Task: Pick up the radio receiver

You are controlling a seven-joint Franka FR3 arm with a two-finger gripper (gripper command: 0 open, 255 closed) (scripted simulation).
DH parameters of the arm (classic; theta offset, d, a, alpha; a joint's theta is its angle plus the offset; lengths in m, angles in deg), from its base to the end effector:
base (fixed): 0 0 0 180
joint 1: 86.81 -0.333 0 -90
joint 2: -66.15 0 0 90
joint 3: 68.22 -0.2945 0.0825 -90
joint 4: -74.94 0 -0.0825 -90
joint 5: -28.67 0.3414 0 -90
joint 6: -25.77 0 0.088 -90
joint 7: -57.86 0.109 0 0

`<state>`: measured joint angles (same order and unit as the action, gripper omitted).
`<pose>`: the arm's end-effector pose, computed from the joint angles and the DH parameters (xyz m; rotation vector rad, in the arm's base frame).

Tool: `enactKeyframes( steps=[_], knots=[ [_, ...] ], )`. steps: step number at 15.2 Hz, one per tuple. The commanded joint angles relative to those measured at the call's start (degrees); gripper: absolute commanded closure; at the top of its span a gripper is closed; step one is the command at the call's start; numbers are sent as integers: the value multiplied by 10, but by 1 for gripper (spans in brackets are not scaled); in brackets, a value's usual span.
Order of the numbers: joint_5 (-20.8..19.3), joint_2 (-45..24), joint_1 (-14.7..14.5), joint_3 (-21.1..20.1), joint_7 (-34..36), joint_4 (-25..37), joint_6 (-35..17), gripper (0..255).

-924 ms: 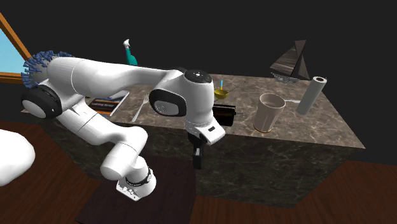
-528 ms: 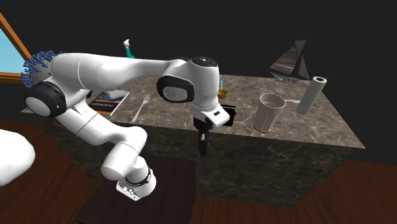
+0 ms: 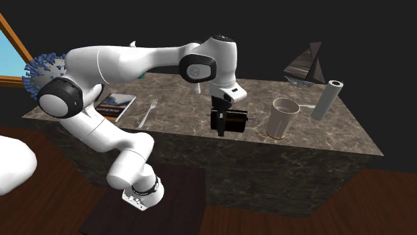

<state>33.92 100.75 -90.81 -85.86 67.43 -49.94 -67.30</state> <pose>0.3063 0.1603 0.5859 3.0589 0.2412 0.0700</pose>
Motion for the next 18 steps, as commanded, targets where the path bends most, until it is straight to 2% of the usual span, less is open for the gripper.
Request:
enactKeyframes(
  steps=[1,6,11,18],
  knots=[
    [4,-21,-2,-23,28,30,7,0],
    [3,-87,-4,-86,103,123,29,0],
    [-16,-160,-3,-146,174,218,52,0],
    [-8,-144,-8,-146,172,145,-6,0]
  ],
)
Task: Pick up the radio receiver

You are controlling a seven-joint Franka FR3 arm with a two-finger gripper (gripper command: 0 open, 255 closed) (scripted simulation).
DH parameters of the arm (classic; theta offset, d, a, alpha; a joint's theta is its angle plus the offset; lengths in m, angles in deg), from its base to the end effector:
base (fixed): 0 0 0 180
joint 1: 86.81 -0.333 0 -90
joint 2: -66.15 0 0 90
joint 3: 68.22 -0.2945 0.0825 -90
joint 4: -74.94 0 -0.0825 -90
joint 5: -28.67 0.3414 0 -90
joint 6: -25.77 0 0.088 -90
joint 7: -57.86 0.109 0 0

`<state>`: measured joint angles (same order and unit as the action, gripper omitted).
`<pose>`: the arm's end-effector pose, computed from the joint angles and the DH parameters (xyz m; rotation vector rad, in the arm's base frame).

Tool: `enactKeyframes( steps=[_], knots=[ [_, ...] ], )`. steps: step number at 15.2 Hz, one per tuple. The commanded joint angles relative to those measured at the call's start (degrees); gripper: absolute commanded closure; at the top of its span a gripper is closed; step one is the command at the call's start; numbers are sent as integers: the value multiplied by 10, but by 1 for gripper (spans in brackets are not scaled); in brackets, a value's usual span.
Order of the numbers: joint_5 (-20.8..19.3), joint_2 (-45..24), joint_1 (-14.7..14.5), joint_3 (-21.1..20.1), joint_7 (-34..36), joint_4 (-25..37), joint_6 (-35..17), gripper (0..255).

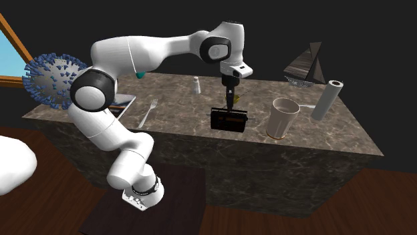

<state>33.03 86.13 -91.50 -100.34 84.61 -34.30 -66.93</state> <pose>0.3150 0.2916 0.5948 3.0458 0.2223 0.0974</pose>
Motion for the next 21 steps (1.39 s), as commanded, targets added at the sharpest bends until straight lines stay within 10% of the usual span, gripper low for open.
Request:
enactKeyframes(
  steps=[1,2,3,21],
  knots=[
    [1,2,-1,-1,1,-11,-10,0],
    [1,2,-1,-1,1,-11,-10,0],
    [1,3,-1,0,0,-11,-9,255],
    [-9,-18,5,-1,3,76,60,255]
  ],
)
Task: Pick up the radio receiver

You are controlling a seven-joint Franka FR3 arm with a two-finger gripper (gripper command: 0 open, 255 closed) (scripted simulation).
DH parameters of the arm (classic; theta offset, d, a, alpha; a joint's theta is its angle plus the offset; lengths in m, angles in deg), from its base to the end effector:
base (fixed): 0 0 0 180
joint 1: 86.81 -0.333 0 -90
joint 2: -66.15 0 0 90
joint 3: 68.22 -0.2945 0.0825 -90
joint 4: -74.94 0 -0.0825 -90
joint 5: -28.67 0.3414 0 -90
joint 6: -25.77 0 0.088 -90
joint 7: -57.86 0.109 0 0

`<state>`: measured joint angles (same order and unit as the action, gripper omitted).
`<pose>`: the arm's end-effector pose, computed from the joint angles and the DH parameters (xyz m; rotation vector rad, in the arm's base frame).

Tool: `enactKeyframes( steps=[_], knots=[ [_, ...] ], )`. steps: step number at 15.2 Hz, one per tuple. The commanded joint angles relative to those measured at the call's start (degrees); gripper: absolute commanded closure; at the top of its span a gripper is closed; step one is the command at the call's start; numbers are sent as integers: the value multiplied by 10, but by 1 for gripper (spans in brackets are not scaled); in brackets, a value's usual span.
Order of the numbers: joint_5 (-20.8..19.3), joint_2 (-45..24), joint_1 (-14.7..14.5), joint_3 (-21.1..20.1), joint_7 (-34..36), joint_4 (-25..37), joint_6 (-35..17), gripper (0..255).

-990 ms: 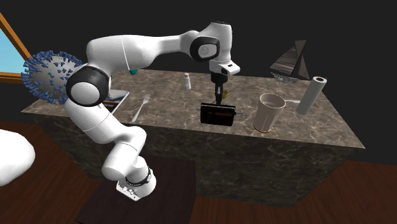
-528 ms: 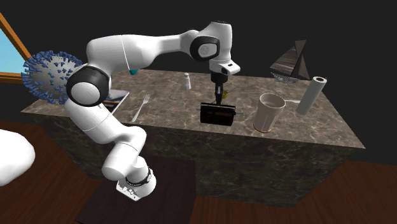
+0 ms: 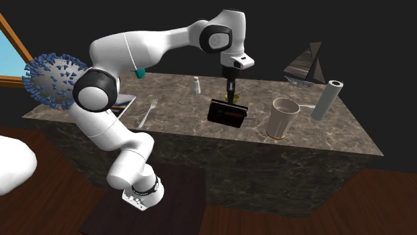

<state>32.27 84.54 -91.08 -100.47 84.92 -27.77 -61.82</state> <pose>0.3148 0.2918 0.6257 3.0460 0.2221 0.0970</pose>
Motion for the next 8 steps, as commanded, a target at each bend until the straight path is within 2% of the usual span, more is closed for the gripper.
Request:
enactKeyframes(
  steps=[1,6,8],
  knots=[
    [-3,-5,1,0,1,21,16,255],
    [-11,-23,4,-4,5,77,56,255],
    [-11,-24,4,-4,5,79,58,255]
  ],
)
